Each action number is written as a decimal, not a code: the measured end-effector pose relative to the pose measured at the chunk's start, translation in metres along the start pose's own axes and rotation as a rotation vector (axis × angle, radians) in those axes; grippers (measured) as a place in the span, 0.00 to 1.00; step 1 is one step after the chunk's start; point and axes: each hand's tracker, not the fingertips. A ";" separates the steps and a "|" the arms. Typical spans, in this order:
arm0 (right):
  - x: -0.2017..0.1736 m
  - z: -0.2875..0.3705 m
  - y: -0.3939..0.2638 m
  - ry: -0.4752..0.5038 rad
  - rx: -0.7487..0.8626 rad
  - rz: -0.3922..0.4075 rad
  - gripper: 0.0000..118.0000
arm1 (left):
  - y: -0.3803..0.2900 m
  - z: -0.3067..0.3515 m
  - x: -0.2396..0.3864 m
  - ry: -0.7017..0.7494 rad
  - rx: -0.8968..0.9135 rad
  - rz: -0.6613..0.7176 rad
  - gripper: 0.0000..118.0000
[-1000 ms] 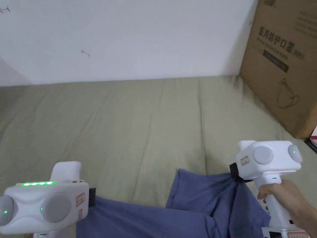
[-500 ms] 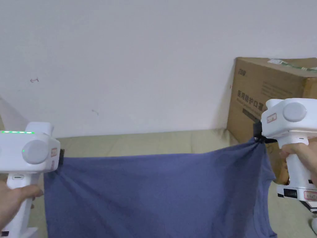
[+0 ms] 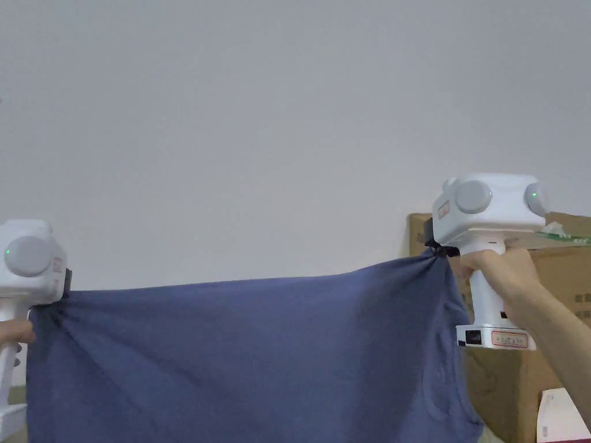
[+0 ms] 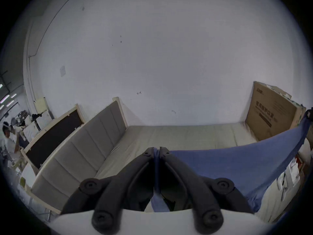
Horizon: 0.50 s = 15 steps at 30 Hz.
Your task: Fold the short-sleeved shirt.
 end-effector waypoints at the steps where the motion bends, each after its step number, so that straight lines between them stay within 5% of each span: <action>1: -0.006 -0.001 0.011 -0.008 0.013 -0.002 0.01 | 0.013 -0.005 -0.004 -0.006 -0.001 0.004 0.04; 10: -0.050 -0.020 0.120 0.048 0.180 -0.095 0.01 | 0.132 -0.043 -0.023 0.070 0.106 0.058 0.04; 13: -0.064 -0.029 0.140 0.001 0.210 -0.031 0.01 | 0.162 -0.050 -0.027 0.096 0.177 0.079 0.04; 15: -0.066 -0.033 0.147 0.031 0.227 -0.061 0.01 | 0.173 -0.054 -0.028 0.086 0.192 0.083 0.04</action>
